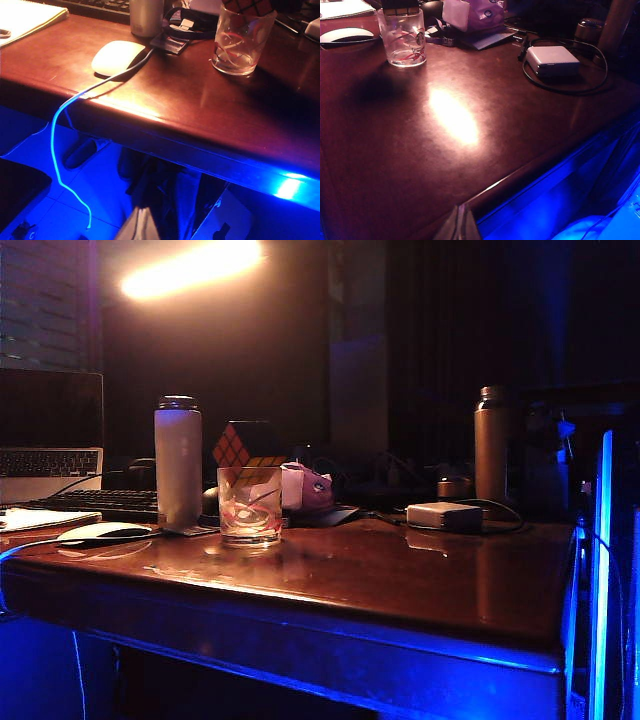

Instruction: Stack the Rubik's Cube on top of the glass cup.

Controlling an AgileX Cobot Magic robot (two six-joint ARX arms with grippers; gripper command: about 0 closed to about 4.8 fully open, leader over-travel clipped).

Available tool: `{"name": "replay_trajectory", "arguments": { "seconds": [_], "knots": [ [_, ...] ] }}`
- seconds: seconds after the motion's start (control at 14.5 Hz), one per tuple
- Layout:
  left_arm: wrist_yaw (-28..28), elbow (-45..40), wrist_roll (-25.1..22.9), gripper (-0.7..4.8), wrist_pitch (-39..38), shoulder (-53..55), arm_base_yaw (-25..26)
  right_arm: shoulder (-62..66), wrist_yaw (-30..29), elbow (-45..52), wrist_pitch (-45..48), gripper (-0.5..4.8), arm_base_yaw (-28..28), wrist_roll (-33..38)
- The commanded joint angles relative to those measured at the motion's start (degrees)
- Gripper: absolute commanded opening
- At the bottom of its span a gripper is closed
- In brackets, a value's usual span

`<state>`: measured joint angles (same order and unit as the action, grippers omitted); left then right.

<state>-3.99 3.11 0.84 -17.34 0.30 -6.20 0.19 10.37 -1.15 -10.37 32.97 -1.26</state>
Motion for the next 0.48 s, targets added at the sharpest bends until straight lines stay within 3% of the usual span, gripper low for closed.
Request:
{"name": "replay_trajectory", "arguments": {
  "seconds": [0.07, 0.48],
  "knots": [
    [0.13, -0.39, -0.39, 0.22, -0.17, -0.04, -0.07, -0.07, 0.04, 0.17, -0.07, -0.01, 0.04, 0.17],
    [0.13, -0.39, -0.39, 0.22, -0.17, -0.04, -0.07, -0.07, 0.04, 0.15, -0.09, -0.01, 0.04, 0.17]
  ]
}}
